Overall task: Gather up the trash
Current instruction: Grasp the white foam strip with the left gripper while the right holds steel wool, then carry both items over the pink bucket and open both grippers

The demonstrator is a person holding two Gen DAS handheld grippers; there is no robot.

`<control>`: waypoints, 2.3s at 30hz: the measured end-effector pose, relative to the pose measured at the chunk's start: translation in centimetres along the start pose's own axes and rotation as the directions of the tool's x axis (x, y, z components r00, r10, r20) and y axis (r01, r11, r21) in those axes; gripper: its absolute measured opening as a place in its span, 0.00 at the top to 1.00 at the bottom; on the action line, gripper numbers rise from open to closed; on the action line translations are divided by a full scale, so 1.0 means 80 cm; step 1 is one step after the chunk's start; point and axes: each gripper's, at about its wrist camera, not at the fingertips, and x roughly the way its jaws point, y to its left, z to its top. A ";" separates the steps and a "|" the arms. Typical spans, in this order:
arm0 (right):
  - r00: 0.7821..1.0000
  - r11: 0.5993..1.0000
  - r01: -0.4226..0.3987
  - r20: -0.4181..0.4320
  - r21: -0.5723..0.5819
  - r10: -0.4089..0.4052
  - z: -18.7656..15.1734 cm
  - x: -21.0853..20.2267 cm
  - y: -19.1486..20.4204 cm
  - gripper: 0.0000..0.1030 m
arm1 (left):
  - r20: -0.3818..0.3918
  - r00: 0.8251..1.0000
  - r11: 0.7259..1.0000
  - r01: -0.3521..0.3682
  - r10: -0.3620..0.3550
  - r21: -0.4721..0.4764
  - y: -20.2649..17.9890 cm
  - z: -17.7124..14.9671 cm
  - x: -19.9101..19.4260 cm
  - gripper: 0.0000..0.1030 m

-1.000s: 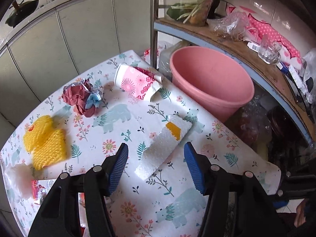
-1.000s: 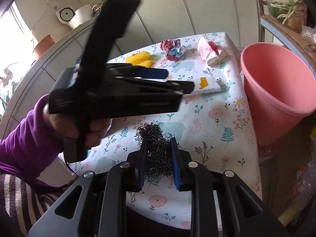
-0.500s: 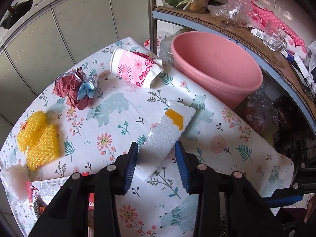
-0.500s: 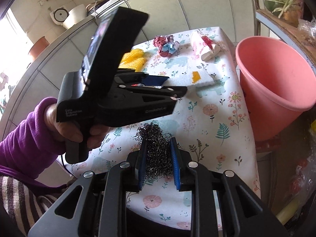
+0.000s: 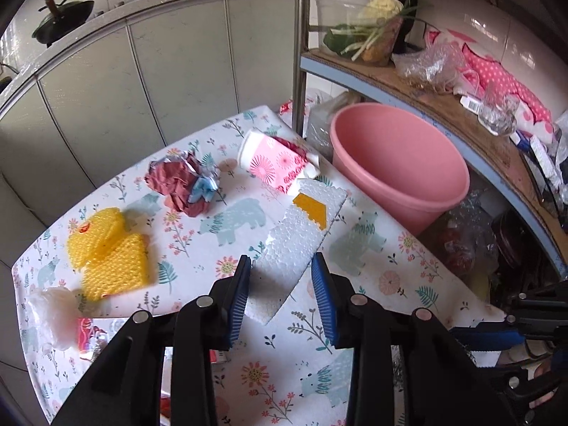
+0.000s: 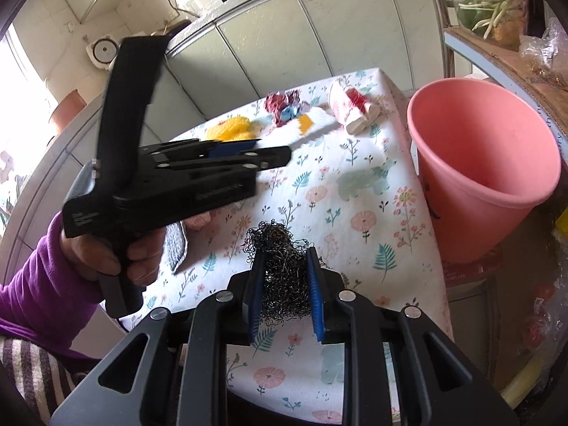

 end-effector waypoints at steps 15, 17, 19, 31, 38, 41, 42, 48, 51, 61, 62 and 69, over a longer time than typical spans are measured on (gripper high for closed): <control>0.984 0.996 0.065 0.161 0.055 -0.073 0.039 -0.035 -0.026 0.78 | 0.106 0.994 0.996 -0.002 0.011 -0.084 0.009 0.023 -0.048 0.67; 0.977 0.994 0.081 0.193 0.078 -0.095 0.049 -0.042 -0.036 0.78 | 0.120 0.993 0.996 0.004 0.007 -0.094 0.006 0.029 -0.050 0.67; 0.967 0.990 0.097 0.226 0.100 -0.118 0.060 -0.049 -0.046 0.78 | 0.135 0.991 0.995 0.017 -0.004 -0.100 0.002 0.037 -0.052 0.67; 0.898 0.948 0.241 0.323 0.209 -0.299 0.097 -0.065 -0.110 0.78 | 0.170 0.980 0.991 0.113 -0.099 -0.075 -0.053 0.085 -0.021 0.66; 0.872 0.913 0.306 0.304 0.271 -0.382 0.103 -0.050 -0.153 0.77 | 0.145 0.982 0.991 0.130 -0.124 -0.030 -0.090 0.103 0.023 0.66; 0.865 0.899 0.325 0.293 0.294 -0.408 0.101 -0.043 -0.168 0.77 | 0.123 0.984 0.991 0.135 -0.131 -0.020 -0.103 0.105 0.041 0.66; 0.862 0.893 0.335 0.286 0.301 -0.419 0.100 -0.039 -0.174 0.77 | 0.117 0.984 0.990 0.138 -0.135 -0.018 -0.106 0.105 0.047 0.66; 0.855 0.866 0.369 0.241 0.338 -0.459 0.090 -0.023 -0.204 0.77 | 0.087 0.988 0.992 0.123 -0.124 0.019 -0.127 0.110 0.077 0.66; 0.855 0.861 0.381 0.227 0.338 -0.467 0.088 -0.019 -0.210 0.77 | 0.082 0.989 0.992 0.120 -0.122 0.036 -0.137 0.109 0.087 0.66; 0.855 0.852 0.409 0.188 0.327 -0.483 0.091 -0.002 -0.224 0.76 | 0.073 0.990 0.990 0.116 -0.122 0.078 -0.158 0.111 0.106 0.66; 0.856 0.851 0.410 0.184 0.328 -0.483 0.091 0.000 -0.226 0.76 | 0.071 0.990 0.990 0.119 -0.124 0.075 -0.157 0.111 0.107 0.66; 0.858 0.852 0.416 0.172 0.319 -0.484 0.093 0.009 -0.231 0.76 | 0.057 0.991 0.990 0.121 -0.125 0.065 -0.156 0.113 0.119 0.65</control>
